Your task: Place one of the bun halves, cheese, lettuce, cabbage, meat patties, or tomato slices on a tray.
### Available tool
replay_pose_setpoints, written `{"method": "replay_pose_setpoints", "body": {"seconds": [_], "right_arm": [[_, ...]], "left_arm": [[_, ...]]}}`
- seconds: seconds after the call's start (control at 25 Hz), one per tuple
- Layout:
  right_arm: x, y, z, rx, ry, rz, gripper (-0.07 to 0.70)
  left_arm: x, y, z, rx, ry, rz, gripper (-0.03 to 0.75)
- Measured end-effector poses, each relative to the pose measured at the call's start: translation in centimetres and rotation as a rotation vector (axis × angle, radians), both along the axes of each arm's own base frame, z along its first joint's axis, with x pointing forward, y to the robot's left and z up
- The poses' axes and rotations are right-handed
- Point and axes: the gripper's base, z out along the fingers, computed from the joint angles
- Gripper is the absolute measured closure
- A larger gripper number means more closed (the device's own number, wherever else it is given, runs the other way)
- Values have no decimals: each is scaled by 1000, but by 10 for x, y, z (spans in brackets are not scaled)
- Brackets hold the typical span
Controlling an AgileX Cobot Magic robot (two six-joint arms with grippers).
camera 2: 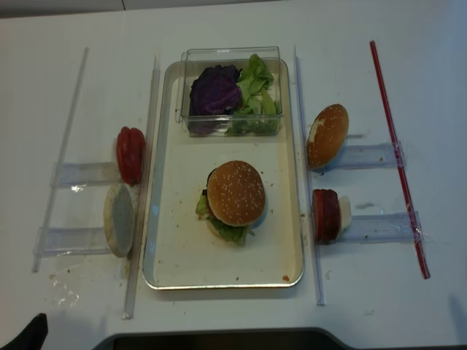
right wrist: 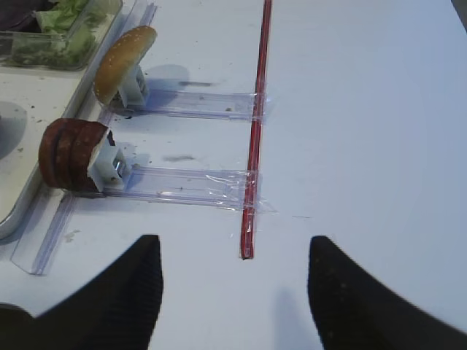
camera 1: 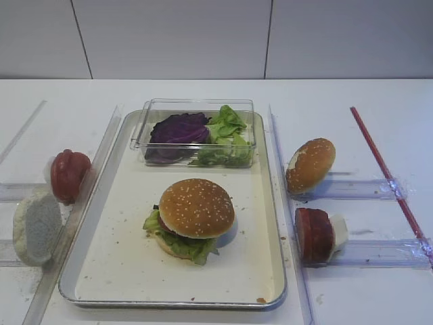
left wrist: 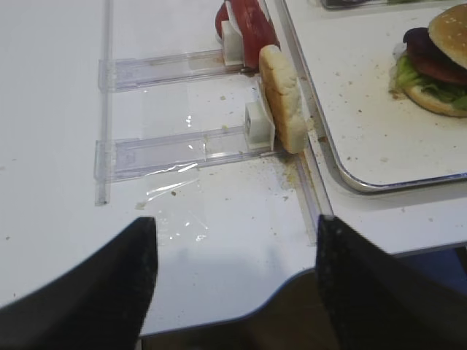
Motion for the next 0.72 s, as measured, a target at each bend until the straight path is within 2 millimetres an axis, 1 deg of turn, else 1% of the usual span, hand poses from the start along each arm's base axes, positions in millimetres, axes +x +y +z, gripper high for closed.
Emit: {"method": "replay_pose_setpoints", "body": {"seconds": [0.72], "right_arm": [[0,0,0,5,1,-3,178]], "left_arm": [[0,0,0,0,0,0,287]]}}
